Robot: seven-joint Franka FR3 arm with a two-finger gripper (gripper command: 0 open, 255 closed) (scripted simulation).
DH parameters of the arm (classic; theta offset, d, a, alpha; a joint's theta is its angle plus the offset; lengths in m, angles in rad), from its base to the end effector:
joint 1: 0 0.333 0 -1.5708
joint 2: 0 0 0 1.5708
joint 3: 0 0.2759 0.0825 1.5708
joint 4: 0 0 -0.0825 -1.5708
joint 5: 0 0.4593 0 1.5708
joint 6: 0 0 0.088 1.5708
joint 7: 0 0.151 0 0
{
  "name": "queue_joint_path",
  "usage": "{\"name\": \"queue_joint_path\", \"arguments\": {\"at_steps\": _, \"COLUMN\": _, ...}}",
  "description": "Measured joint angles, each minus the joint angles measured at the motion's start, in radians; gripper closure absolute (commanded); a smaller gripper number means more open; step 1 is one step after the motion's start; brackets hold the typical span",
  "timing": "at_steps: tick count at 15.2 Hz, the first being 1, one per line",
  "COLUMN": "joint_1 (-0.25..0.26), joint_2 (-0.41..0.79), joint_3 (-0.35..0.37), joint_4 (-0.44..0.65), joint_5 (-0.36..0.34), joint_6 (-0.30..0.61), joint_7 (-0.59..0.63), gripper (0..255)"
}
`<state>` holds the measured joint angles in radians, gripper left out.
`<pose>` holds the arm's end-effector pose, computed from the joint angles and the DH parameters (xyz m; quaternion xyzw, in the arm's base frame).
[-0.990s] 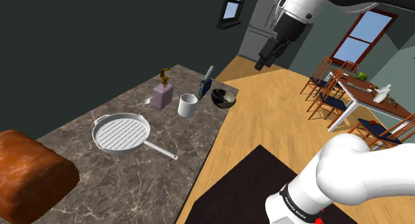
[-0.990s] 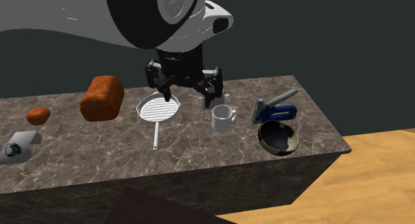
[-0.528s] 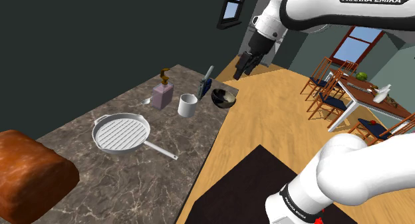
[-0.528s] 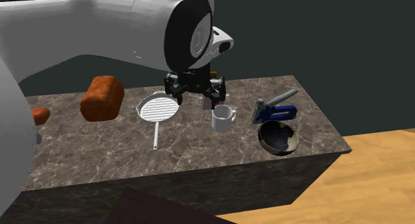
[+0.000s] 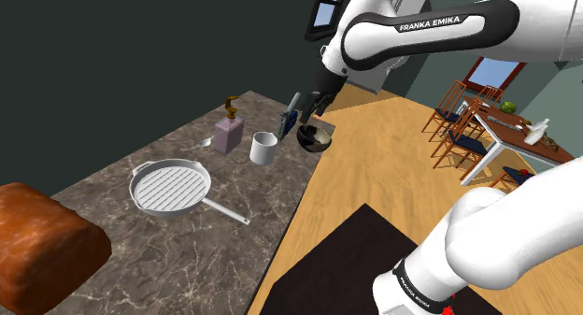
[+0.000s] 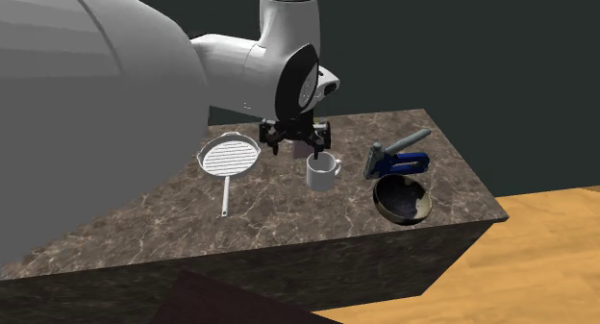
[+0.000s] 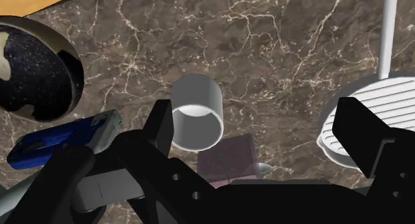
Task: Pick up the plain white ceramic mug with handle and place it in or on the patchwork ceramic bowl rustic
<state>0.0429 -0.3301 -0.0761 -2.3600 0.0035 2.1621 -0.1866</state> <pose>0.5438 -0.0160 0.3526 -0.9948 -0.0768 -0.0667 0.0067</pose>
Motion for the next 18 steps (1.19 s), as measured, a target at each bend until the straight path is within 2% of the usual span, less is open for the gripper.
{"name": "queue_joint_path", "arguments": {"at_steps": 9, "joint_1": 0.018, "joint_2": 0.345, "joint_3": 0.003, "joint_4": 0.131, "joint_5": 0.024, "joint_6": 0.206, "joint_7": -0.033, "gripper": 0}}
{"name": "queue_joint_path", "arguments": {"at_steps": 18, "joint_1": 0.016, "joint_2": 0.694, "joint_3": 0.016, "joint_4": 0.363, "joint_5": 0.046, "joint_6": 0.316, "joint_7": -0.074, "gripper": 0}}
